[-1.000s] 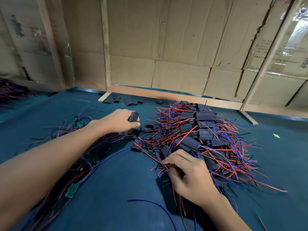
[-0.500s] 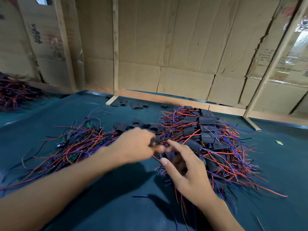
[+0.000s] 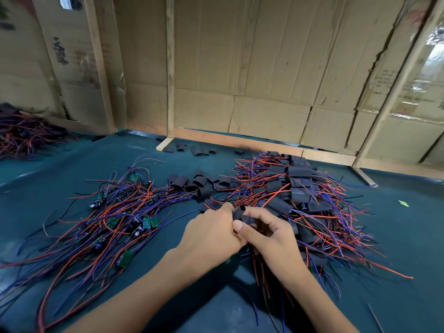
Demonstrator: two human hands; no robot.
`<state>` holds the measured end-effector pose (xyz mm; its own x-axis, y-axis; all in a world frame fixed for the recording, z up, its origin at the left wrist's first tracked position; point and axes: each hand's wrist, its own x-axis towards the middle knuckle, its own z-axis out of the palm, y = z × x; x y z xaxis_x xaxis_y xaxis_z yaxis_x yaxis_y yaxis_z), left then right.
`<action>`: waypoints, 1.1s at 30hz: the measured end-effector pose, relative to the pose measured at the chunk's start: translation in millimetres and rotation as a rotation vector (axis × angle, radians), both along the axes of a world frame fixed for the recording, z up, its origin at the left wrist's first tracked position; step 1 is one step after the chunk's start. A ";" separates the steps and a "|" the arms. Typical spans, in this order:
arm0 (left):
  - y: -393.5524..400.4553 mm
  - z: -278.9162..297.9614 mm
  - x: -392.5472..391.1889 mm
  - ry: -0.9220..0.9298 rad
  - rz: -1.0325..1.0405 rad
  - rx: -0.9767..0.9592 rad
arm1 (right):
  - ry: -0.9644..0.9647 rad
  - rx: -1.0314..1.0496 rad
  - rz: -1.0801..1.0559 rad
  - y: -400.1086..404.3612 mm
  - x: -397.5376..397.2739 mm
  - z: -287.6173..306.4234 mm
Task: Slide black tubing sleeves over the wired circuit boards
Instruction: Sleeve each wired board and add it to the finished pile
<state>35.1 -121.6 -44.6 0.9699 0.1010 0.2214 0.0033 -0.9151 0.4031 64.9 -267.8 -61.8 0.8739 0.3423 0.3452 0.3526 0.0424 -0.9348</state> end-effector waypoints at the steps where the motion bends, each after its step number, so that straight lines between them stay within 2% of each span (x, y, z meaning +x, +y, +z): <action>1: -0.3 -0.8 -2.3 0.004 0.001 0.015 | 0.030 0.028 -0.002 -0.4 -1.2 1.4; 8: 0.3 -1.0 -9.8 0.001 0.057 0.070 | -0.019 0.007 0.075 2.1 -8.7 1.4; 12: -2.3 2.6 -10.6 0.053 0.076 0.160 | -0.101 -0.038 -0.023 2.3 -8.7 -1.5; 15: 18.2 13.8 -14.7 0.170 0.029 0.165 | -0.144 -0.032 -0.085 1.1 -8.6 -3.6; 17: 50.8 22.3 -18.0 0.191 0.122 0.190 | -0.139 -0.029 -0.117 -1.5 -6.1 -3.2; 19: 87.0 27.2 -20.5 0.167 0.283 0.304 | -0.145 -0.031 -0.152 -3.3 -3.3 0.0; 21: 112.1 27.1 -20.9 0.231 0.364 0.365 | -0.171 -0.044 -0.179 -3.2 -1.3 1.0; 23: 121.3 23.1 -20.0 0.315 0.351 0.344 | -0.183 -0.052 -0.190 -2.8 -0.6 -1.8; 25: 122.4 17.1 -18.8 0.320 0.361 0.360 | -0.196 -0.067 -0.198 -2.9 -0.3 -5.5; 30: 107.2 10.8 -16.6 0.316 0.394 0.536 | -0.249 -0.093 -0.255 -3.5 -0.6 -4.5; 33: 98.6 14.4 -14.9 0.350 0.393 0.562 | -0.284 -0.103 -0.271 -6.1 0.2 -2.4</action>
<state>20.2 -22.9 -30.2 0.9091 0.4157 0.0284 0.4122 -0.8875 -0.2061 65.1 -273.9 -64.2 0.8122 0.1575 0.5617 0.5828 -0.1763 -0.7933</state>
